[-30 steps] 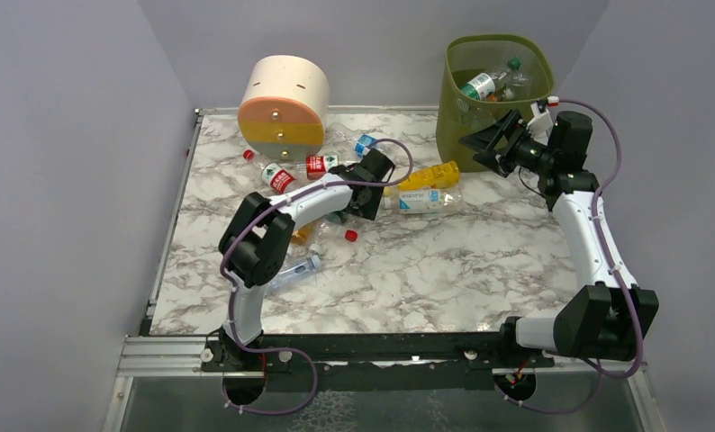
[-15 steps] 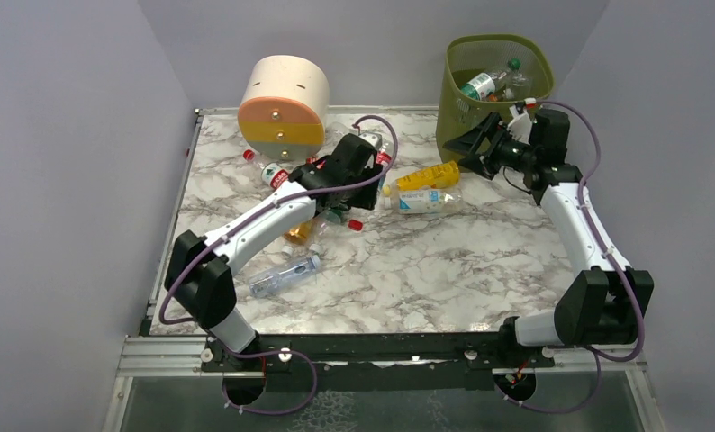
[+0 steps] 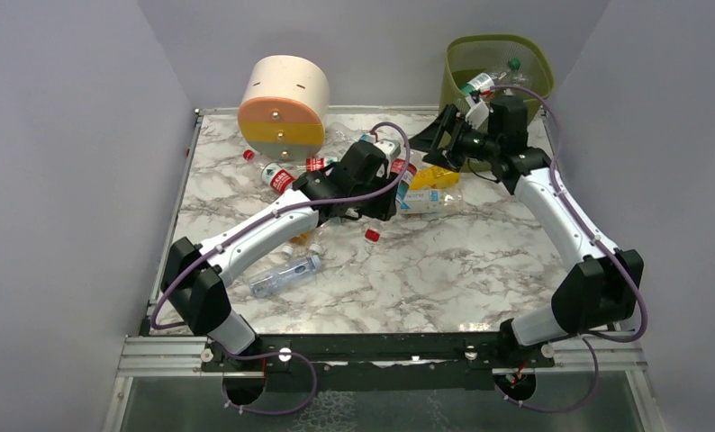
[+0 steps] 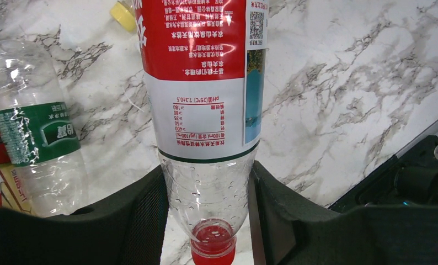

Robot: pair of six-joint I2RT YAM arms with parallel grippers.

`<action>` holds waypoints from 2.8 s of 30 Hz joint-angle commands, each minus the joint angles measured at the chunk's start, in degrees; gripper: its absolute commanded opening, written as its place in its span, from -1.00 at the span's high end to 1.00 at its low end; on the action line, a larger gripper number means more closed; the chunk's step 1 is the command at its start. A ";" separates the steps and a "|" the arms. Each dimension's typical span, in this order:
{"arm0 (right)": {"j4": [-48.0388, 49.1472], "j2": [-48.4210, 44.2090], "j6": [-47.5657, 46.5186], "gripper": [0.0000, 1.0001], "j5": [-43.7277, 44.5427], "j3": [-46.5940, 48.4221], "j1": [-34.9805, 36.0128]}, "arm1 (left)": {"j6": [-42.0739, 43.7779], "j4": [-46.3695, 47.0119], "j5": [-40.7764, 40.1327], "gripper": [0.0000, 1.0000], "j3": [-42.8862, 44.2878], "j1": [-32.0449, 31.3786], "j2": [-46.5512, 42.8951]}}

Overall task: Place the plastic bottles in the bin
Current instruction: Pick up the plastic bottle at the center of the board, then place the plastic bottle in the trash bin.

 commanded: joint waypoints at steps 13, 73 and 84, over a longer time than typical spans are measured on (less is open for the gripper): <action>-10.81 4.48 -4.52 -0.82 8.81 5.93 7.29 | -1.07 0.86 0.89 0.15 2.26 -1.43 -4.09; 3.28 30.16 10.47 0.07 9.25 51.15 -22.60 | -3.65 -9.46 -10.36 -0.98 -2.90 -0.06 -20.28; 5.92 34.52 11.15 0.06 10.14 53.89 -28.22 | -3.73 -12.21 -10.84 -0.98 -4.49 2.33 -22.35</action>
